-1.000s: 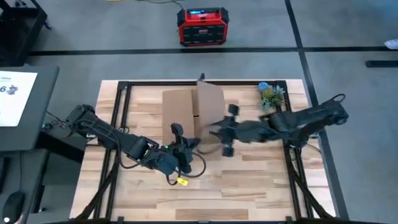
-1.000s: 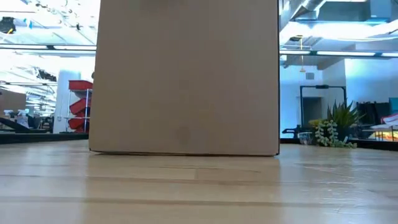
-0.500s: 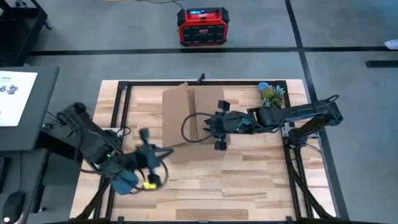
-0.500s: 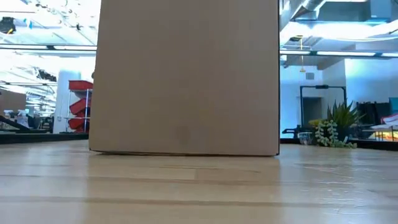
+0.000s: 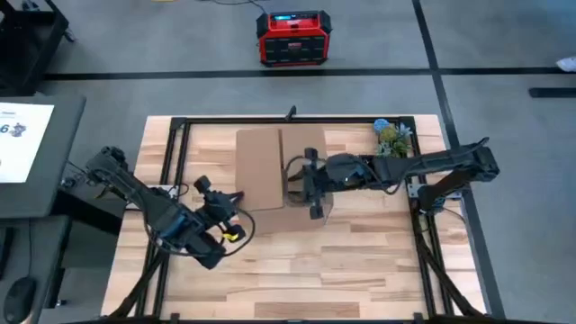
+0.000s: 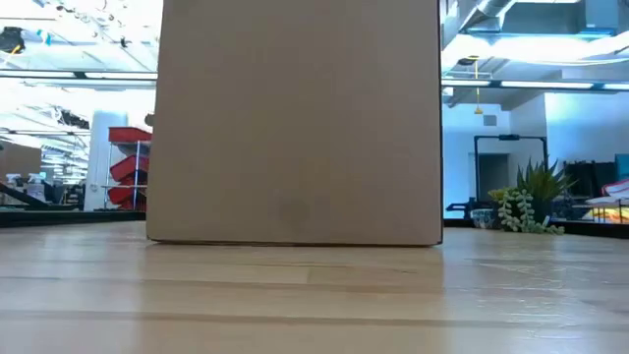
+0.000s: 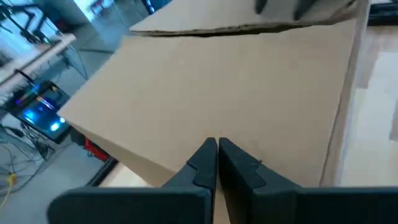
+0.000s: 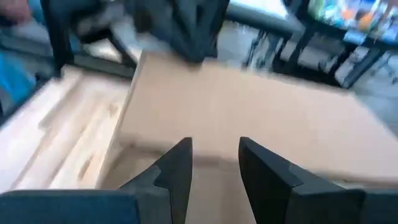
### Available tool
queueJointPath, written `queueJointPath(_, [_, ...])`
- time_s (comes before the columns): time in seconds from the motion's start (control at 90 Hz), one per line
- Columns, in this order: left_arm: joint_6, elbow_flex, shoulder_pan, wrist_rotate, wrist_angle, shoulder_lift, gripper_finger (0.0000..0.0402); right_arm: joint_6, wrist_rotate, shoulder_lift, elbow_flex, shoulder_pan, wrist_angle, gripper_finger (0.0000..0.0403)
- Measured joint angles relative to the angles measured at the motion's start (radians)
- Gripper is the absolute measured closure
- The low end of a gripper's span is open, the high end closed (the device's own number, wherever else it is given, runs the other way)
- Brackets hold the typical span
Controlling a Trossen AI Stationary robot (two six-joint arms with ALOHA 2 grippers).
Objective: Wrap mug
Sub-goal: Close the cardboard box
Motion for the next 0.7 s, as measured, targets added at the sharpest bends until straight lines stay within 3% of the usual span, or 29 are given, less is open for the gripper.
queueJointPath(0.211, [0.064, -0.004, 0.017, 0.006, 0.028, -0.001, 0.0401, 0.031, -0.034, -0.017, 0.000, -0.048, 0.080, 0.0285])
queueJointPath(0.356, [0.118, -0.006, 0.018, 0.016, 0.072, -0.002, 0.0401, 0.122, -0.157, 0.007, 0.000, -0.135, 0.061, 0.0285])
queueJointPath(0.478, [0.198, -0.006, 0.018, -0.012, 0.136, 0.003, 0.0401, 0.140, -0.178, 0.054, 0.000, -0.179, 0.033, 0.0285])
queueJointPath(0.7, [0.242, 0.113, -0.059, 0.021, 0.138, 0.004, 0.0401, 0.157, -0.192, 0.092, 0.006, -0.206, -0.027, 0.0285])
